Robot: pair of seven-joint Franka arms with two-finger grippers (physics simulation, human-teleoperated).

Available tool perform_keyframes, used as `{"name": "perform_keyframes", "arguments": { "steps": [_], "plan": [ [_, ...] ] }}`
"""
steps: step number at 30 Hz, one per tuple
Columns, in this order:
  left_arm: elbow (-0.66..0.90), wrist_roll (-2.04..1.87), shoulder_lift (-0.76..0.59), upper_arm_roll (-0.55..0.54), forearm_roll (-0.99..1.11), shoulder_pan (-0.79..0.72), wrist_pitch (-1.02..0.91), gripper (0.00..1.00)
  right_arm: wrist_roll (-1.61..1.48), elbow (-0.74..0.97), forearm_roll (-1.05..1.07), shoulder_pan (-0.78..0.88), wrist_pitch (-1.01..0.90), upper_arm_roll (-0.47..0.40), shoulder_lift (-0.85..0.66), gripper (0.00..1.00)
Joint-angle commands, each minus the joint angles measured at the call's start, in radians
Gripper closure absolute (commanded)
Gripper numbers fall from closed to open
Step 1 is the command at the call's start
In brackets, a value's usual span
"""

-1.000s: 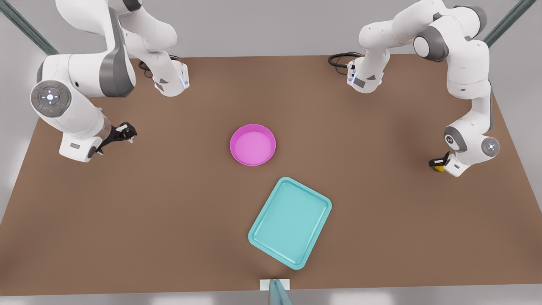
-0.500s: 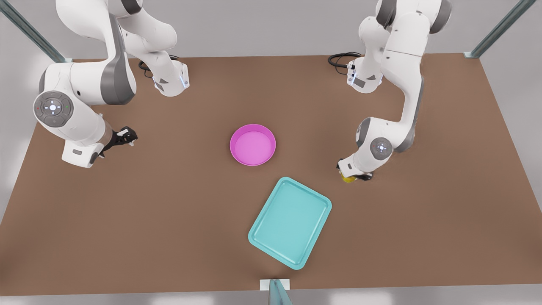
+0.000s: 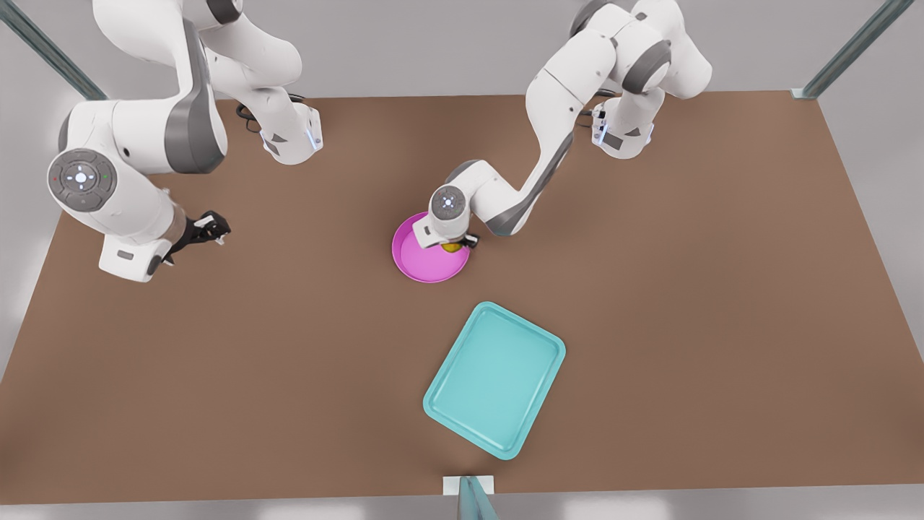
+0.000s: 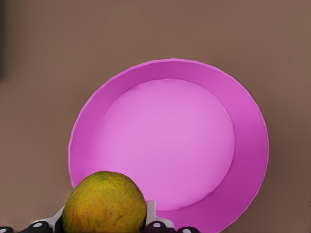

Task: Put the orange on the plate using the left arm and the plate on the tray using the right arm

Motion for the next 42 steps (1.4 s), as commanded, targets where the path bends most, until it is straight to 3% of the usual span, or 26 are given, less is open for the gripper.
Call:
{"name": "perform_keyframes", "arguments": {
  "steps": [1,2,6,7,8,10,11,13,14,15,16,18,23,32,42],
  "plan": [
    [0.006,-0.629,0.017,-0.003,-0.006,-0.007,0.001,0.16,-0.012,0.000,0.000,-0.001,-0.011,0.000,0.001,0.00],
    [0.006,-0.627,0.017,-0.003,-0.001,-0.009,0.007,0.00,-0.012,-0.001,0.000,-0.003,-0.011,0.000,0.001,0.00],
    [-0.005,-0.616,0.002,-0.001,0.005,-0.007,0.009,0.00,-0.001,0.002,-0.002,0.019,0.014,0.007,0.000,0.00],
    [-0.001,-0.587,-0.090,0.040,0.011,-0.006,-0.155,0.00,0.025,-0.005,0.050,0.081,0.015,0.037,0.008,0.00],
    [0.013,-0.348,-0.258,0.225,-0.004,0.002,-0.488,0.00,0.160,-0.008,0.183,0.140,0.075,0.038,0.075,0.00],
    [0.150,0.034,-0.325,0.606,-0.050,0.002,-0.774,0.00,0.352,-0.070,0.297,0.233,0.380,0.043,0.178,0.00],
    [0.222,0.184,-0.325,0.749,-0.047,0.002,-0.858,0.00,0.422,-0.153,0.302,0.275,0.523,0.043,0.179,0.00],
    [0.259,0.318,-0.328,0.893,-0.046,0.007,-0.893,0.00,0.499,-0.316,0.365,0.298,0.698,0.044,0.179,0.00],
    [0.251,0.333,-0.374,0.837,-0.047,0.097,-0.913,0.00,0.499,-0.359,0.415,0.284,0.712,0.043,0.179,0.00],
    [0.260,0.318,-0.410,0.424,0.020,0.446,-0.906,0.00,0.497,-0.412,0.421,0.270,0.716,0.043,0.173,0.00],
    [0.231,0.351,-0.455,0.177,0.137,0.666,-0.860,0.00,0.484,-0.451,0.421,0.246,0.719,0.044,0.167,0.00],
    [0.078,0.359,-0.575,0.155,0.143,0.697,-0.709,0.00,0.386,-0.492,0.421,0.194,0.724,0.044,0.167,0.00],
    [0.361,0.358,-0.386,0.158,0.149,0.712,-0.887,0.00,0.324,-0.572,0.530,0.177,0.791,0.047,0.186,0.00],
    [0.349,0.359,-0.446,0.157,0.114,0.708,-0.847,0.00,0.307,-0.580,0.538,0.186,0.833,0.110,0.255,0.00],
    [0.348,0.361,-0.440,0.160,0.114,0.709,-0.851,0.00,0.306,-0.578,0.538,0.258,0.833,0.112,0.290,0.00]
  ]
}}
